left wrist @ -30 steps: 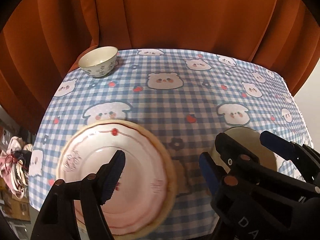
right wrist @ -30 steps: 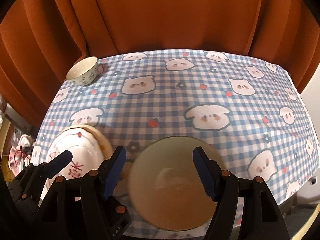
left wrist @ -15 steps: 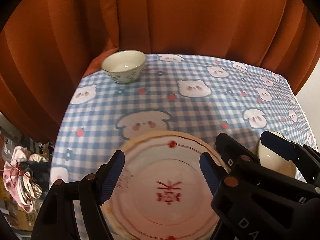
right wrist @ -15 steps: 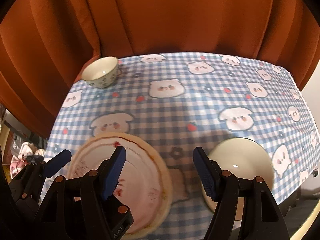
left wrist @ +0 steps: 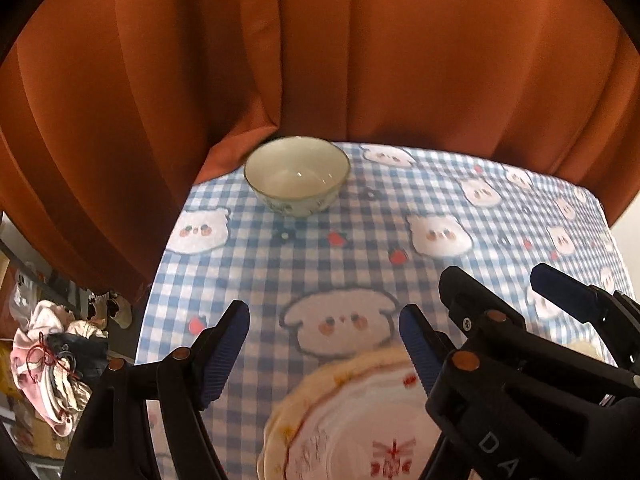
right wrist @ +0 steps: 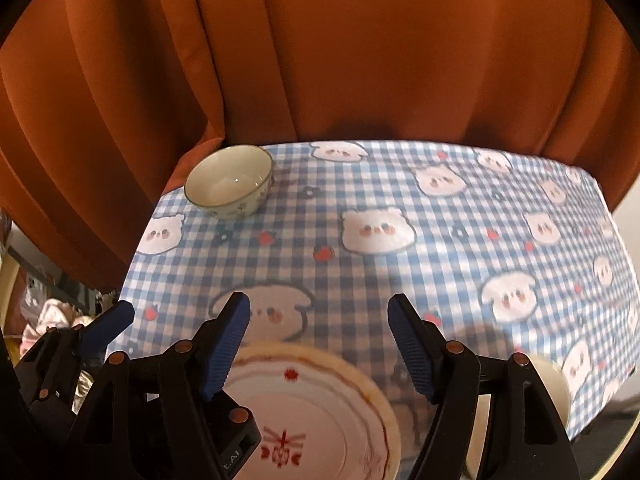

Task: Organize plates and bowls
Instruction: 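Move both grippers to the cream olive-rimmed bowl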

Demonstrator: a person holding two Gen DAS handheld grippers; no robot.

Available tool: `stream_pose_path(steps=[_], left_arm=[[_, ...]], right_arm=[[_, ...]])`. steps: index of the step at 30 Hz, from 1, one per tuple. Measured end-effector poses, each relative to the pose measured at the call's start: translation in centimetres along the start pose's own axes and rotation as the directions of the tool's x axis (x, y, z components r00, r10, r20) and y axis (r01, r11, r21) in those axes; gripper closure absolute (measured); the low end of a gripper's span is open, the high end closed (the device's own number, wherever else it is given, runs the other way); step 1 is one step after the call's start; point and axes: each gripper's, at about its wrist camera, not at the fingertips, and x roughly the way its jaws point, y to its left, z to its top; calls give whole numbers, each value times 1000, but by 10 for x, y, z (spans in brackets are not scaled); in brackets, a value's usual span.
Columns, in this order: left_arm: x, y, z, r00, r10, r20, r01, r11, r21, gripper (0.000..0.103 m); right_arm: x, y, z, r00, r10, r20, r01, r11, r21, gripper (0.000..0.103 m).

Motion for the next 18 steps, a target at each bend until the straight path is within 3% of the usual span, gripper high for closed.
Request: stream_pose_path(steps=[7, 18], left_arm=[[31, 9, 40, 996, 85, 1, -85, 995, -44, 24], [82, 30, 89, 986, 167, 17, -164, 981, -107, 25]], right_arm=[[36, 7, 44, 996, 88, 5, -87, 995, -38, 28], [105, 28, 104, 994, 108, 13, -107, 992, -63, 28]])
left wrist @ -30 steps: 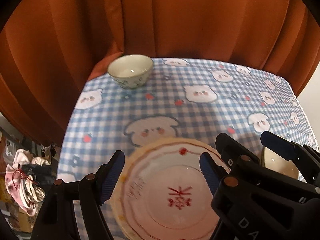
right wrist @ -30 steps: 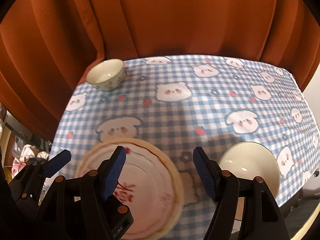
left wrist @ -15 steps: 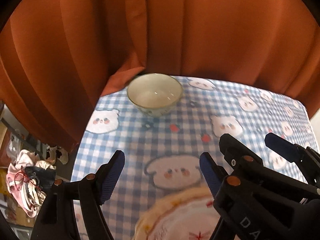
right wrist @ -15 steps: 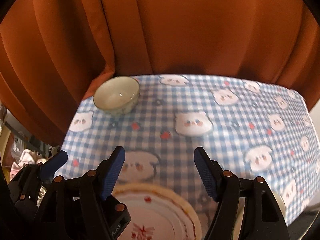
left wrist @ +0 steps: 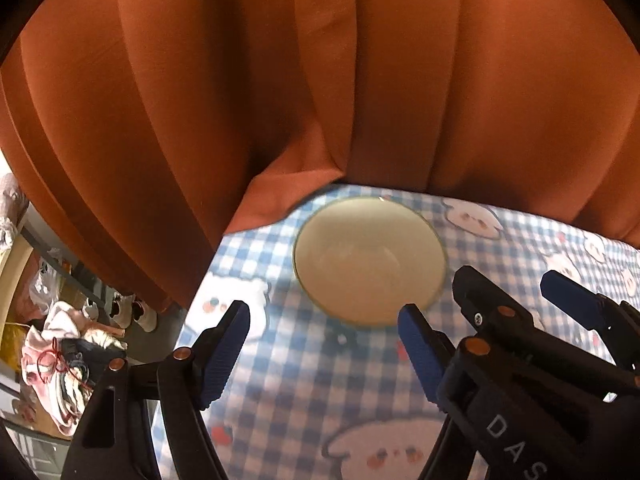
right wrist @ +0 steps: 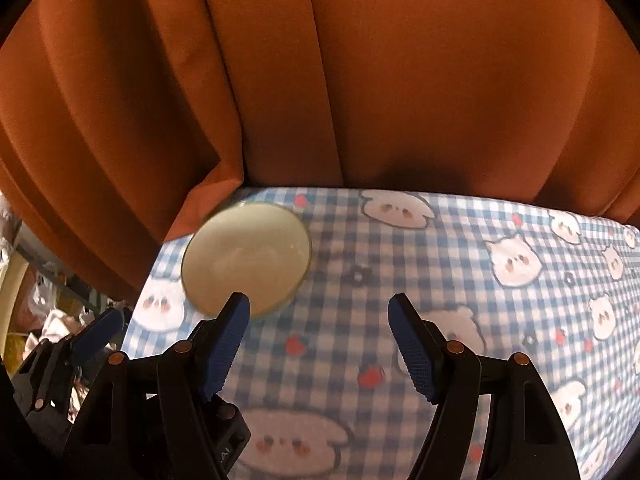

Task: Organize plates and bowls
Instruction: 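Move both grippers to the cream olive-rimmed bowl, then close both grippers on the bowl rim and lift it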

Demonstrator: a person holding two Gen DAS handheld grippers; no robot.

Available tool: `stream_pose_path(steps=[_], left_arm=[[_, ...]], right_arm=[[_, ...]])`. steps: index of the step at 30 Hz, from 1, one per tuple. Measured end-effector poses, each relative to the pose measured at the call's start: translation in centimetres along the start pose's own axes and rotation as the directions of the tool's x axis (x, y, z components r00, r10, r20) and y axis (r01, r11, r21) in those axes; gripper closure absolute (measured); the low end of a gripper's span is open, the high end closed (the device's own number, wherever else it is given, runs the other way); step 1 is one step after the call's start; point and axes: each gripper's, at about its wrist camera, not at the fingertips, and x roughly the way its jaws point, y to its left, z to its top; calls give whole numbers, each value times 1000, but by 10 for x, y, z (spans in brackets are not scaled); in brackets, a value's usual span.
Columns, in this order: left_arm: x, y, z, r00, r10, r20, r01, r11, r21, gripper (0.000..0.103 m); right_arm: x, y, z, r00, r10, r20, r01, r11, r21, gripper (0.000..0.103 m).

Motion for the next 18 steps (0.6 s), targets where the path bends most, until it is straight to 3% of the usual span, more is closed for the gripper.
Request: stream_pose_path(steps=[11, 14, 18], left_arm=[[56, 4, 17, 999, 42, -15, -43, 998, -46, 29], [70, 5, 21, 999, 39, -30, -41, 998, -47, 42], [83, 5, 24, 998, 40, -56, -43, 998, -53, 57]], right_arm=[[62, 3, 27, 1000, 2, 6, -2, 1000, 23, 28], [80, 3, 30, 1000, 2, -14, -2, 1000, 24, 28], [96, 4, 33, 999, 5, -38, -4, 1000, 28, 45]])
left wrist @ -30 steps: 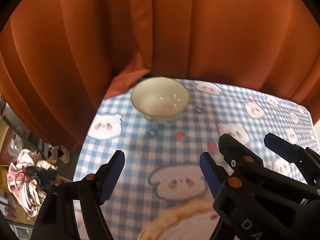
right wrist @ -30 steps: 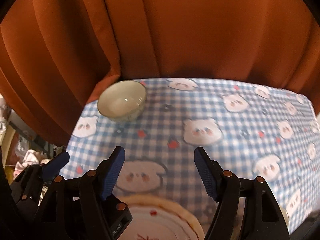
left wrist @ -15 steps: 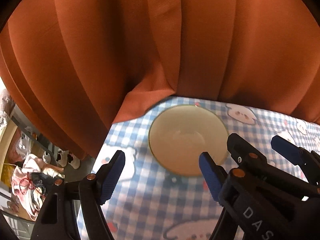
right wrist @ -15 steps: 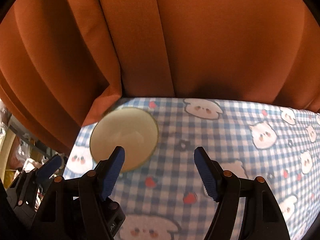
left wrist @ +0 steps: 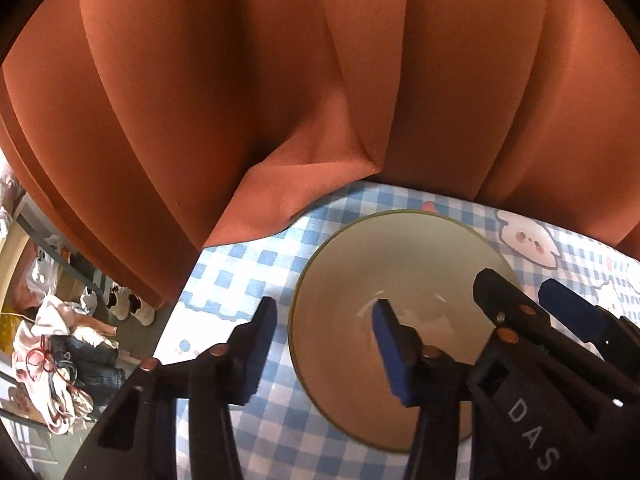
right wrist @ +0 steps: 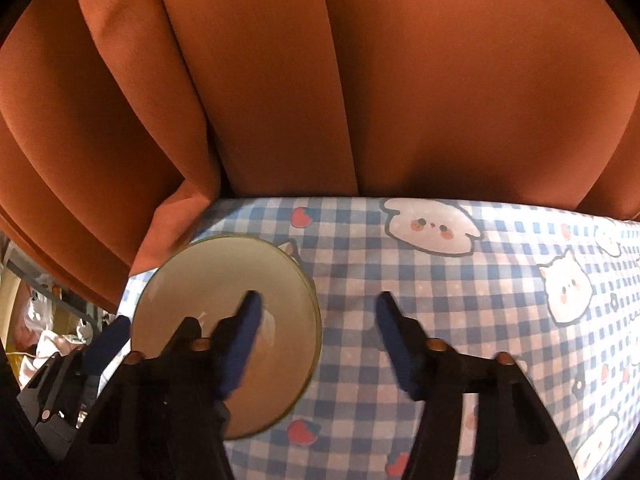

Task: Organize plates and bowls
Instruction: 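Close both grippers on the bowl rim and lift it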

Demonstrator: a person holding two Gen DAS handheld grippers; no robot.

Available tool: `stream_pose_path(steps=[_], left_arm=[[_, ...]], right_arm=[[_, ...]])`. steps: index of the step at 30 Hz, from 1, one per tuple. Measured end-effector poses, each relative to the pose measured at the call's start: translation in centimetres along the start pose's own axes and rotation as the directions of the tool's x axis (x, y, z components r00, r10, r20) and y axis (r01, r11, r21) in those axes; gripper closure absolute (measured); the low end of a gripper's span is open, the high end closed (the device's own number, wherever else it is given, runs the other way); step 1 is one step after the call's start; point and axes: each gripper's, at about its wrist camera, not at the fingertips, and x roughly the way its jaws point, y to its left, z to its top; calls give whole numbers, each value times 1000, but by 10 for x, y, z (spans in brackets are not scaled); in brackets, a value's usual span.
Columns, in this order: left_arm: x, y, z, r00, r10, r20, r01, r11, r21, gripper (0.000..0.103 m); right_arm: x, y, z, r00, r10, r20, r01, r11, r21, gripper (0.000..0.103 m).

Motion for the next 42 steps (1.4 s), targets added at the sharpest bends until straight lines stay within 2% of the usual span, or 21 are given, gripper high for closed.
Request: stream_pose_path(steps=[2, 4, 6, 10, 12, 19, 26, 42], left_arm=[[5, 0, 1, 1000, 4, -12, -4, 1000, 1, 63], [8, -1, 1, 1000, 22, -20, -22, 1000, 2, 74], [10, -1, 1, 999, 33, -18, -33, 999, 0, 78], [11, 2, 1, 999, 27, -20, -27, 1000, 1, 83], [12, 4, 1, 999, 13, -29, -13, 1000, -7, 83], [12, 8, 2, 999, -7, -49, 7, 1000, -8, 83], [-4, 8, 5, 1000, -20, -23, 21, 1000, 10, 83], [-87, 3, 4, 992, -97, 79, 92, 994, 65, 83]], right_arm=[[6, 1, 1, 1000, 3, -5, -3, 1000, 2, 47], [9, 0, 0, 1000, -3, -9, 3, 1000, 3, 53], [15, 0, 0, 1000, -5, -20, 5, 1000, -6, 67], [20, -2, 0, 999, 22, -25, -22, 1000, -3, 75], [24, 0, 0, 999, 41, -32, -41, 999, 0, 83], [22, 7, 1, 999, 28, -32, -28, 1000, 4, 83], [8, 7, 2, 1000, 20, -22, -20, 1000, 10, 83], [-91, 1, -1, 996, -35, 83, 31, 998, 48, 83]])
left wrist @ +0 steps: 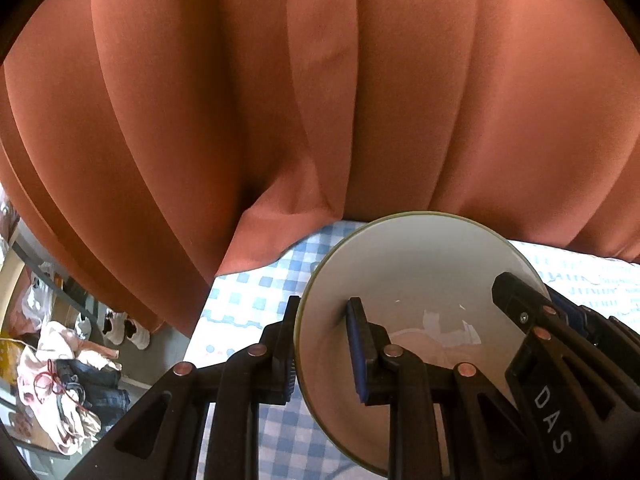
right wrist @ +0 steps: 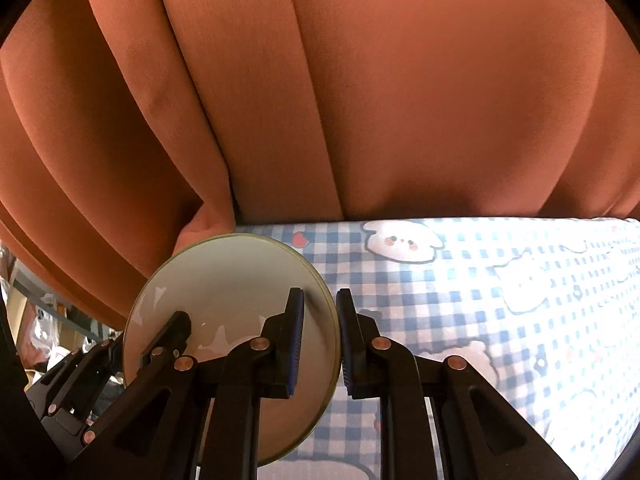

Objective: Organize plates and bowls

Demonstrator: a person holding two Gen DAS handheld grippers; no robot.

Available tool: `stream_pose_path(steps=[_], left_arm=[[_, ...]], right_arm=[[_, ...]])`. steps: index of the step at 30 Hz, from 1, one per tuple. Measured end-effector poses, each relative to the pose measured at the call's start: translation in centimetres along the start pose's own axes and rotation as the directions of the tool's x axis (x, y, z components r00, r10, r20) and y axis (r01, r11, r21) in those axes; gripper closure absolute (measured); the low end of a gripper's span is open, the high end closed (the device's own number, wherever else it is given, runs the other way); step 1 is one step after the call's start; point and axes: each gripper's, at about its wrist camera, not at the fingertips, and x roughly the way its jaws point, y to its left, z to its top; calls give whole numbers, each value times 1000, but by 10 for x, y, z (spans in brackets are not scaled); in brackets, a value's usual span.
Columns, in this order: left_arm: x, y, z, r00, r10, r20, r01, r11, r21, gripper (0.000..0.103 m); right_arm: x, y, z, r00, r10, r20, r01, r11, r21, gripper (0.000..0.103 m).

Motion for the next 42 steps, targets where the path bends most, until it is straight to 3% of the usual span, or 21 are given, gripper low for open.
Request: stream_pose_path(steps=[13, 23, 42], left_arm=[[-62, -16, -31, 994, -101, 45, 97, 991, 91, 82], [-94, -46, -63, 985, -167, 35, 161, 978, 133, 82], [-139, -135, -132, 991, -133, 4, 131, 984, 119, 81]], right_arm=[[-89, -17, -38, 994, -82, 71, 77, 994, 77, 83], [-140, -44, -78, 985, -148, 85, 136, 982, 132, 83], [-192, -146, -135, 993, -105, 60, 100, 992, 77, 83]])
